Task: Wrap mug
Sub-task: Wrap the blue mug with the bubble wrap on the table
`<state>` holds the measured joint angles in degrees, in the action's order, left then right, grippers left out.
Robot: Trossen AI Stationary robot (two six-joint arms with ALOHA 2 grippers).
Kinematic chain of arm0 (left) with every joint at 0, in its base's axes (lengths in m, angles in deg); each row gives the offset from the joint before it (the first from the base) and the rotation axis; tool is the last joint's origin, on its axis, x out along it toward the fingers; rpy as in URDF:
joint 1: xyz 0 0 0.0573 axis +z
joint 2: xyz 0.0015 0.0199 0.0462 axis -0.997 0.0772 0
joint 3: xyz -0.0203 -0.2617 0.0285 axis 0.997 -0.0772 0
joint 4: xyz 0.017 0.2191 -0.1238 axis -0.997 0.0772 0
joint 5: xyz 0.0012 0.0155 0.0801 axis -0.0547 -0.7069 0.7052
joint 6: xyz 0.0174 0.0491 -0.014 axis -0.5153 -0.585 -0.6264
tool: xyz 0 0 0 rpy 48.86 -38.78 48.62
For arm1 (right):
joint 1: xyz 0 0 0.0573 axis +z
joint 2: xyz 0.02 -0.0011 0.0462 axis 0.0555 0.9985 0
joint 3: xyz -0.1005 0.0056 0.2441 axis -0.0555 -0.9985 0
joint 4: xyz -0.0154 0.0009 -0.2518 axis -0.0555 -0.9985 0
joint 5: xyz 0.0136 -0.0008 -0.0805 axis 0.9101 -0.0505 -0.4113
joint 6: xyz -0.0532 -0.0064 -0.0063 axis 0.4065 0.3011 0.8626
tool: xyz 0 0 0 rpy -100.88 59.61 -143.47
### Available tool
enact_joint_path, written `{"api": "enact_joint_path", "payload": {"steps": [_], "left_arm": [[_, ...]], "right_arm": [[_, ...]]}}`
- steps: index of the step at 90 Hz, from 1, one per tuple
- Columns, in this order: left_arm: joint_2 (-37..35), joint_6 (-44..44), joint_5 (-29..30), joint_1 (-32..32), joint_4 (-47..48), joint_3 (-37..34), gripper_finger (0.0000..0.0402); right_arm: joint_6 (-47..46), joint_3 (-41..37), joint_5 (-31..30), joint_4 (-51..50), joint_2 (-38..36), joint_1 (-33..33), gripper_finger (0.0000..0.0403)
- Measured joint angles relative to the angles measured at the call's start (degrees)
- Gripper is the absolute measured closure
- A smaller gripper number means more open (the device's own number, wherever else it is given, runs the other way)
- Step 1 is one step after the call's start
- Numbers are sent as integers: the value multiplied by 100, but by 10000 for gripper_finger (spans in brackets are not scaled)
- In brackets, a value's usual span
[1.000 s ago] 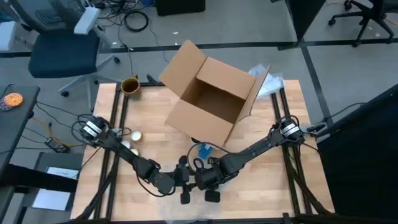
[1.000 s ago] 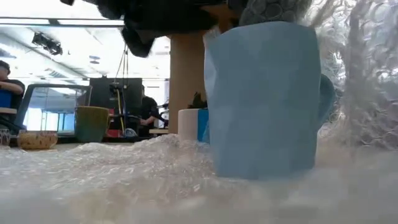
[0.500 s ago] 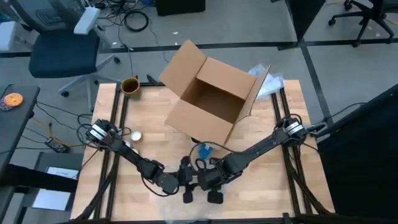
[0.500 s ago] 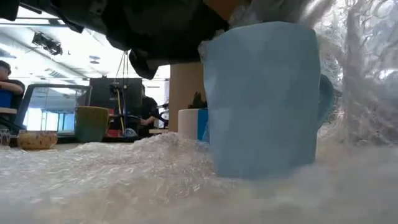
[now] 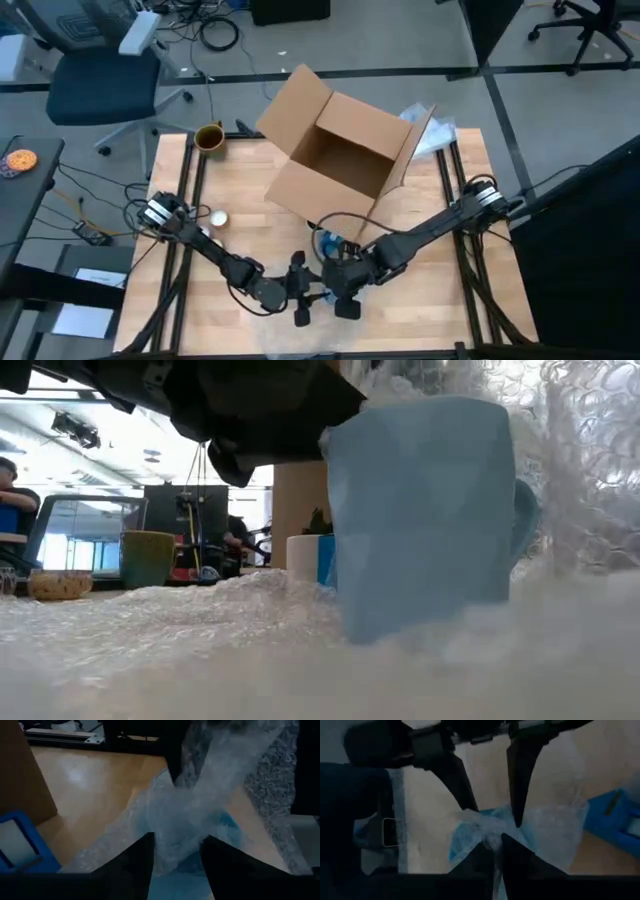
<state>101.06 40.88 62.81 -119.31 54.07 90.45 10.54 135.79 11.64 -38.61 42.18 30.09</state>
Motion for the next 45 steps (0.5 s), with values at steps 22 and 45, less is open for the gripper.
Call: {"api": "enact_joint_path", "payload": {"steps": [22, 45], "left_arm": [[-50, -219, -136, 0, -206, -4, 260], [-50, -211, -186, 0, -225, -4, 260]], "right_arm": [[-82, -141, 150, 125, 482, 78, 403], [14, -141, 449, 378, 808, 82, 384]]}}
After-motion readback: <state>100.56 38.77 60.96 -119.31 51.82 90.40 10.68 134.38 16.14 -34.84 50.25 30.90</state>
